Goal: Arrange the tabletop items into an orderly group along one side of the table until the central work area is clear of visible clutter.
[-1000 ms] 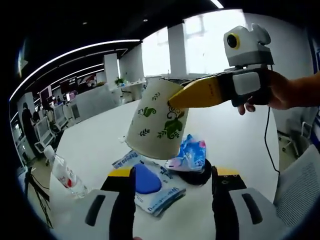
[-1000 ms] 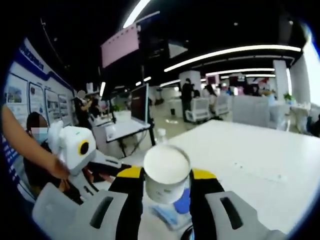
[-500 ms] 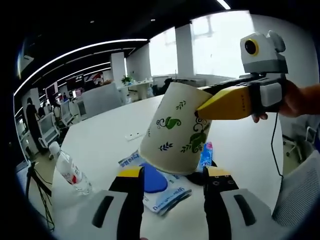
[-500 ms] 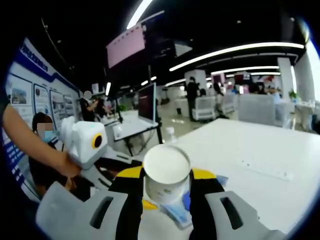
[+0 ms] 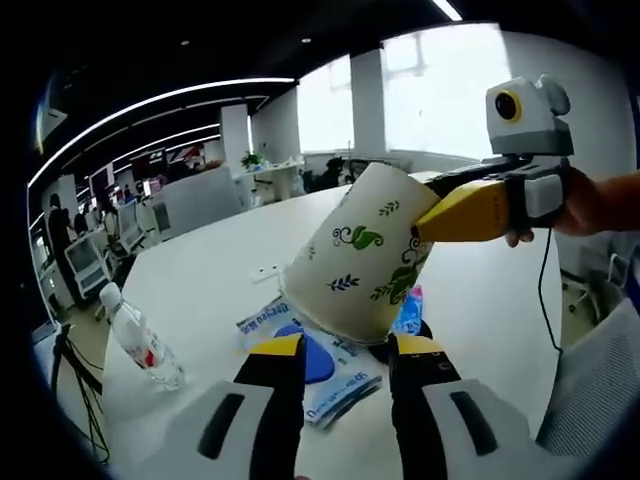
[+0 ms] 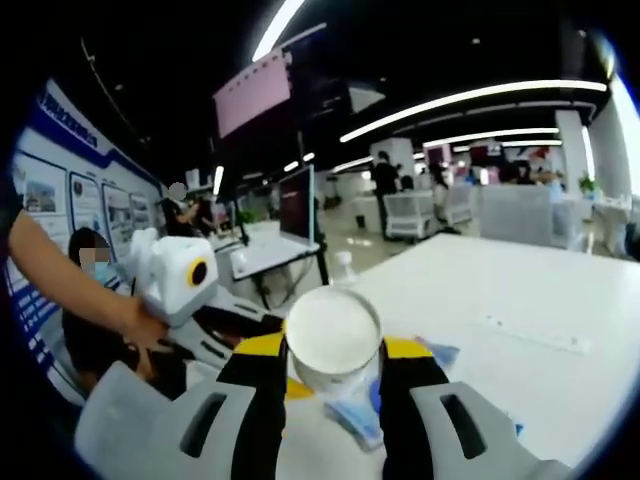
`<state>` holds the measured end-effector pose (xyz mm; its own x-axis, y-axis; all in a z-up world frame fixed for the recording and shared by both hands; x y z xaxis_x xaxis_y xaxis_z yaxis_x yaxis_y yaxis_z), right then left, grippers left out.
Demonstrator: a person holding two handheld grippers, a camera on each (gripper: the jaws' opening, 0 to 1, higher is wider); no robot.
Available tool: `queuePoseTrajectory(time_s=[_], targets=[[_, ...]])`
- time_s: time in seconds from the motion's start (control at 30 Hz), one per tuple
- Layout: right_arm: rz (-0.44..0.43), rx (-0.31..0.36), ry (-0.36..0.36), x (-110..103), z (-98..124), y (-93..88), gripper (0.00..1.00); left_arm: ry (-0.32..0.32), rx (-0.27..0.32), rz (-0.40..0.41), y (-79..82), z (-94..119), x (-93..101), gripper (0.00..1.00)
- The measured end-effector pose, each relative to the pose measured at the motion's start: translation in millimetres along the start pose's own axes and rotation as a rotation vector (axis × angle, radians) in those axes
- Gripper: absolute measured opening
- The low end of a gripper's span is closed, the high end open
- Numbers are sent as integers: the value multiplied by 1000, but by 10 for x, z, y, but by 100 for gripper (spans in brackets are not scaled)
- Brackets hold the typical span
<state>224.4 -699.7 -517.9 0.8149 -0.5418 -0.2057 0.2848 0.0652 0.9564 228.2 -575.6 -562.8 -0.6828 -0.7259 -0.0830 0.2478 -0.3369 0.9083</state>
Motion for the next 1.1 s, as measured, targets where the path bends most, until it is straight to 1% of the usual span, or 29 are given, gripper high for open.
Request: queuePoseTrajectory(time_s=[0.1,0.17,0.3,0.5,0.73,0.8,0.93,1.1], targets=[[-4,-7,1,0,20,-36,32,-34,19,-19,23,7,48,29],[-10,-1,-1,10,37,-41,32,-40,20,-25,31,15,64,29],[-19,1,-4,39,64,-53,32,-45,31,-31,44,31,50,25],[-49,14,12,52,103,-85,32,-45,51,-52,92,53,28,21],[-46,-19,23,59,120,-186,31,-58,81,-13,144,98,-3,20],[-45,-23,26,55,122,-195,31,-66,83,-19,143,101,-4,20],[-37,-44,29,57,115,-247,31,-85,104,-21,188,141,-16,20],[-28,-59,30,51,116,-288,32,-126,124,2,225,186,-8,18]])
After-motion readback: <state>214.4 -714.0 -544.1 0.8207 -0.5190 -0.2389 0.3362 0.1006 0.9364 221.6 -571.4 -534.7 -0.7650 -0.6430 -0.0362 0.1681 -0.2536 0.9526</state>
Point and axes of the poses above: the point that each gripper's makers call its tool centre point, and the gripper's own axes: z roughly backward along the fingers, x roughly to its right, y roughly out of its top, the point moved 6 cm from there along z, roughly backward along the fingers, and after that the axes turned 6 degrees about y, right-handed, at the moved point
